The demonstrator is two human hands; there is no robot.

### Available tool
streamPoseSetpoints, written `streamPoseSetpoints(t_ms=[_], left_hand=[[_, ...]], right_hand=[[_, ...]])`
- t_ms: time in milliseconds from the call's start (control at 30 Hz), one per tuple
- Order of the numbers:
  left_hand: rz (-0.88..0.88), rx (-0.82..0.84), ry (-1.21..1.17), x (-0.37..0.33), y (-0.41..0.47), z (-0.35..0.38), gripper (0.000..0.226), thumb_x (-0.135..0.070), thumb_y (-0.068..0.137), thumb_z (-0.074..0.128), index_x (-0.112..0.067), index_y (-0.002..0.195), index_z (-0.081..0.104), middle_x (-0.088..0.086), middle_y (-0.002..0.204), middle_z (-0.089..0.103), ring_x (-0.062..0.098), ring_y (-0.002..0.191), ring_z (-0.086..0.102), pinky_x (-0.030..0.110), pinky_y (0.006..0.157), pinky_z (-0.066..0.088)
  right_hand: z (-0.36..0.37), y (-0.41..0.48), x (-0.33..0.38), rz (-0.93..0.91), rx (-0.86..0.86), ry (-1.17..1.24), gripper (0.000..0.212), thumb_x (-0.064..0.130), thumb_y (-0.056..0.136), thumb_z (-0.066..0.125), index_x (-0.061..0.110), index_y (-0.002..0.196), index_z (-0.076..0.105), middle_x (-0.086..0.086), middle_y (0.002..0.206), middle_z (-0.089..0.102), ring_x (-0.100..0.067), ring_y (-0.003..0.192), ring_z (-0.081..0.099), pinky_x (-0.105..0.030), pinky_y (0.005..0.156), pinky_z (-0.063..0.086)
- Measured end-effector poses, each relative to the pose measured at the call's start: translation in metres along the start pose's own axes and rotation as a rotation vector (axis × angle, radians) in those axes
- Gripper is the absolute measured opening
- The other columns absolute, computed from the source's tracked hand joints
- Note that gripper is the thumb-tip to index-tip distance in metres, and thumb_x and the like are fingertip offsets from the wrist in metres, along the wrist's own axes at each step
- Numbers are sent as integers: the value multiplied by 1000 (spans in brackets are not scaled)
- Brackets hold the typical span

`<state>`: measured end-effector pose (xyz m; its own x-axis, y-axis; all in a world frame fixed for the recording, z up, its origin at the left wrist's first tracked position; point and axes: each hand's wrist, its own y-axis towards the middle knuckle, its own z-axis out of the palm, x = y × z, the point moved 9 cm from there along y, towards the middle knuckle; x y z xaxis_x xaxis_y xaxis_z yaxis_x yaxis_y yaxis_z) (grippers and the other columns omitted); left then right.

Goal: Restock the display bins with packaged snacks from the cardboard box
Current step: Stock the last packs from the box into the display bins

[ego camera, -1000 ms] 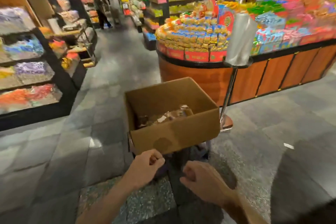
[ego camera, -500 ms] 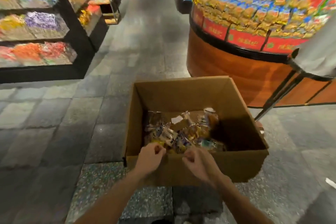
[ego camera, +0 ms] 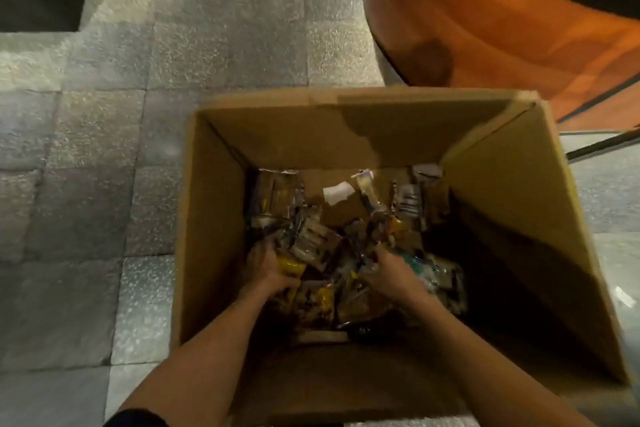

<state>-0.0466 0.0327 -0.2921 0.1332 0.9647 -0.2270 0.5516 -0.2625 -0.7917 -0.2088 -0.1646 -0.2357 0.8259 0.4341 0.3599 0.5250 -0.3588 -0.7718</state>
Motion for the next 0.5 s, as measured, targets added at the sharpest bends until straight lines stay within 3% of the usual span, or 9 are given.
streamPoseSetpoints(t_ms=[100, 200, 367, 433, 500], left_hand=[[65, 21, 256, 3, 26, 14, 135, -53, 65, 87, -10, 157, -2, 15, 165, 2, 33, 151, 8, 48, 120, 23], [93, 71, 310, 7, 44, 30, 141, -56, 69, 83, -11, 155, -19, 12, 166, -5, 30, 153, 0, 52, 121, 16], [76, 5, 443, 6, 60, 31, 131, -59, 66, 83, -12, 157, 2, 10, 159, 20, 32, 144, 25, 49, 114, 29], [79, 17, 441, 7, 63, 30, 126, -63, 65, 82, -13, 155, 10, 11, 156, 25, 32, 142, 26, 49, 112, 31], [88, 10, 467, 8, 65, 28, 121, -65, 65, 80, -14, 153, 15, 12, 156, 24, 33, 142, 25, 49, 113, 31]], right_hand=[[13, 46, 1, -26, 59, -37, 74, 36, 92, 69, 14, 152, 31, -13, 138, 55, -32, 122, 55, -38, 95, 49], [23, 85, 21, -100, 64, -84, 80, 38, 88, 74, 14, 151, 30, -11, 146, 47, -30, 128, 52, -39, 98, 47], [54, 131, 43, -94, 200, -113, 106, 37, 89, 73, 17, 159, -5, -17, 143, 51, -35, 123, 56, -44, 101, 48], [66, 137, 41, -95, 235, -121, 105, 35, 89, 74, 17, 159, -3, -18, 147, 46, -37, 125, 53, -44, 102, 47], [69, 136, 37, -96, 206, -195, 89, 35, 90, 72, 17, 157, 17, -17, 144, 48, -35, 124, 53, -42, 100, 47]])
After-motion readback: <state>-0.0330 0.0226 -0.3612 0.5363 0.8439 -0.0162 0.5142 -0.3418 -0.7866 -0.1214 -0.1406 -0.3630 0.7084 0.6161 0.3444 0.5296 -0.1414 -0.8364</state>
